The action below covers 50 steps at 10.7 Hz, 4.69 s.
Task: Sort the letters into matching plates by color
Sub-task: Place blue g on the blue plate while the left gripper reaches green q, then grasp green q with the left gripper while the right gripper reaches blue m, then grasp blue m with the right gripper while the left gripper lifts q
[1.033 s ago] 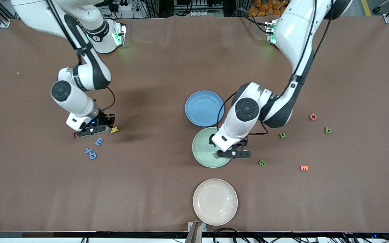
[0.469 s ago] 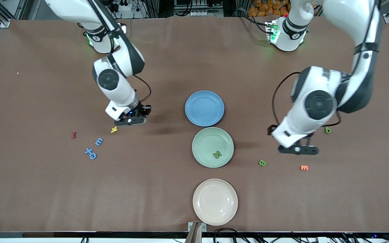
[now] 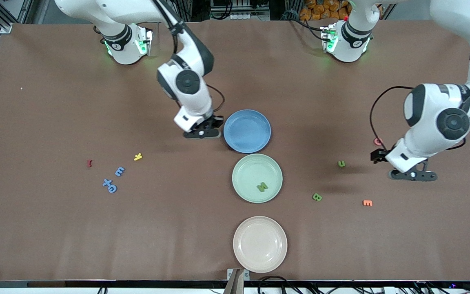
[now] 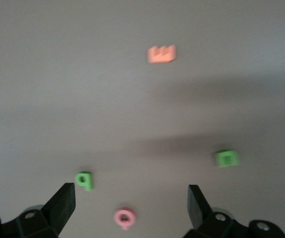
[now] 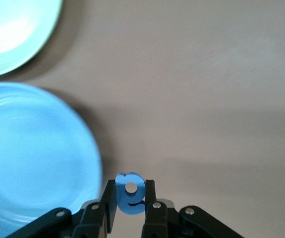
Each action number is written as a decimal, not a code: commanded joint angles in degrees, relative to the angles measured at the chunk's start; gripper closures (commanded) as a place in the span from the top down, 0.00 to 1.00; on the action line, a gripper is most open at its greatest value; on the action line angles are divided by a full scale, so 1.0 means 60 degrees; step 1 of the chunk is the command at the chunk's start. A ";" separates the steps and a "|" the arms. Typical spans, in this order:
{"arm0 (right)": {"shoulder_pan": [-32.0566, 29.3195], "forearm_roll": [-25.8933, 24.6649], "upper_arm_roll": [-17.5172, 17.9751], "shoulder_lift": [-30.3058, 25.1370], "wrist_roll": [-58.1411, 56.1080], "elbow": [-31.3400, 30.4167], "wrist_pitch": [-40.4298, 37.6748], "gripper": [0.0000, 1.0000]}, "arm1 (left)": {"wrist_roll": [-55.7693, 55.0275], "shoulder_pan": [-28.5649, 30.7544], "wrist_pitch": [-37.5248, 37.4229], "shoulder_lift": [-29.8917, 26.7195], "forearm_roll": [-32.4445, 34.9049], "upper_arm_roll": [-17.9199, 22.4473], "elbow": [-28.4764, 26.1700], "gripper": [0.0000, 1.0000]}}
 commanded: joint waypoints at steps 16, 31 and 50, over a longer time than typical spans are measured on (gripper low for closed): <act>-0.0479 -0.0095 -0.0095 0.1514 -0.0222 0.2715 -0.1581 1.00 | 0.0840 0.2570 0.4524 0.1099 0.0173 -0.0283 -0.2349 0.89; -0.4935 0.0535 -0.1062 0.0208 -0.0649 0.0537 -0.0608 1.00 | 0.1455 0.2687 0.3880 0.1232 0.0203 -0.0283 -0.2275 0.80; -0.5479 0.0125 -0.1062 0.1145 -0.1220 -0.0493 0.1478 0.63 | 0.1558 0.2833 0.3880 0.1495 0.0203 -0.0283 -0.2143 0.50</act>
